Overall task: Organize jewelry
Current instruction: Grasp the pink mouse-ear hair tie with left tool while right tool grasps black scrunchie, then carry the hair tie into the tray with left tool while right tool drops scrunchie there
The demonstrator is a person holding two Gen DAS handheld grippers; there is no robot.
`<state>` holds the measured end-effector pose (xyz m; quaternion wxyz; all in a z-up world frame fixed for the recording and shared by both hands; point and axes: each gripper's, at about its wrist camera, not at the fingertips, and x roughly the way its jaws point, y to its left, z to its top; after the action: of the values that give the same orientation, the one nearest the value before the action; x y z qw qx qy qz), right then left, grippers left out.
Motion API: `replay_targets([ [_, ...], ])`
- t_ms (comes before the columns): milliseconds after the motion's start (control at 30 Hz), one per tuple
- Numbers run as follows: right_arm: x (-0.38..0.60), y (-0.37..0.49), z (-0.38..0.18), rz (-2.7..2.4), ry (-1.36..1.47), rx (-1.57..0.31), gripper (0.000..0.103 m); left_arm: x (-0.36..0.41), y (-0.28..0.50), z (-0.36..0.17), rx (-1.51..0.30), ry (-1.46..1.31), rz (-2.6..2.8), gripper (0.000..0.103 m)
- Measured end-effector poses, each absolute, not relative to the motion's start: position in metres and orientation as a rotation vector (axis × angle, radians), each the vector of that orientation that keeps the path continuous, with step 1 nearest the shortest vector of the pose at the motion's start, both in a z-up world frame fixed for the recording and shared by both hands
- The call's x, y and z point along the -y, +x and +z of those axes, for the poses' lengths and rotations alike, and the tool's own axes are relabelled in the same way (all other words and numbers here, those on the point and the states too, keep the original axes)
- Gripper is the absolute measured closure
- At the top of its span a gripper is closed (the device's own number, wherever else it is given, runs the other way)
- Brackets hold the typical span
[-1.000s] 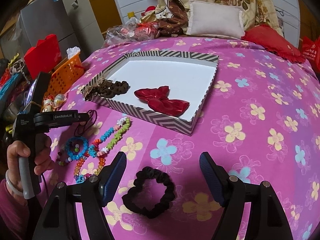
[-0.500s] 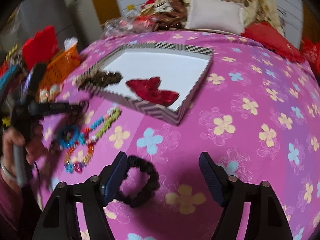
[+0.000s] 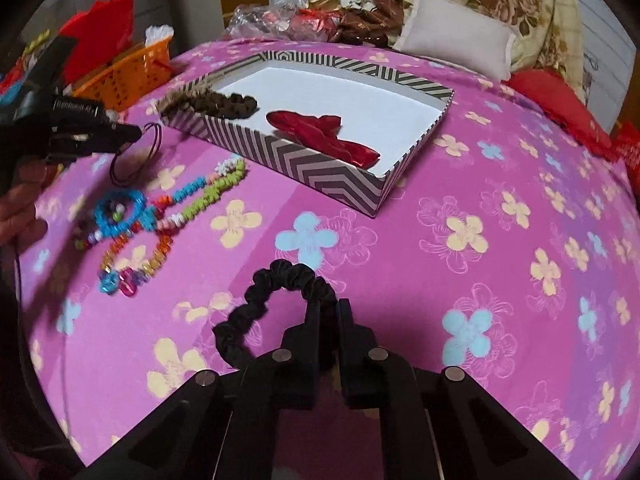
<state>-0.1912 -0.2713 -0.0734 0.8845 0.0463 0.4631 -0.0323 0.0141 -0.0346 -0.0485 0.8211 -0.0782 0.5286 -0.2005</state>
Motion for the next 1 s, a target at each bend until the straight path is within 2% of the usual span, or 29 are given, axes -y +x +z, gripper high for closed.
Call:
replay_targets([
  [600, 0.274, -0.197, -0.021, -0.059, 0.147, -0.790, 0.096, 0.015, -0.005, -0.028, -1.042, -0.173, -0.427, 0.074],
  [1000, 0.287, -0.198, -0.005, -0.070, 0.186, -0.734, 0.096, 0.046, -0.027, -0.023, -1.011, -0.084, -0.444, 0.074],
])
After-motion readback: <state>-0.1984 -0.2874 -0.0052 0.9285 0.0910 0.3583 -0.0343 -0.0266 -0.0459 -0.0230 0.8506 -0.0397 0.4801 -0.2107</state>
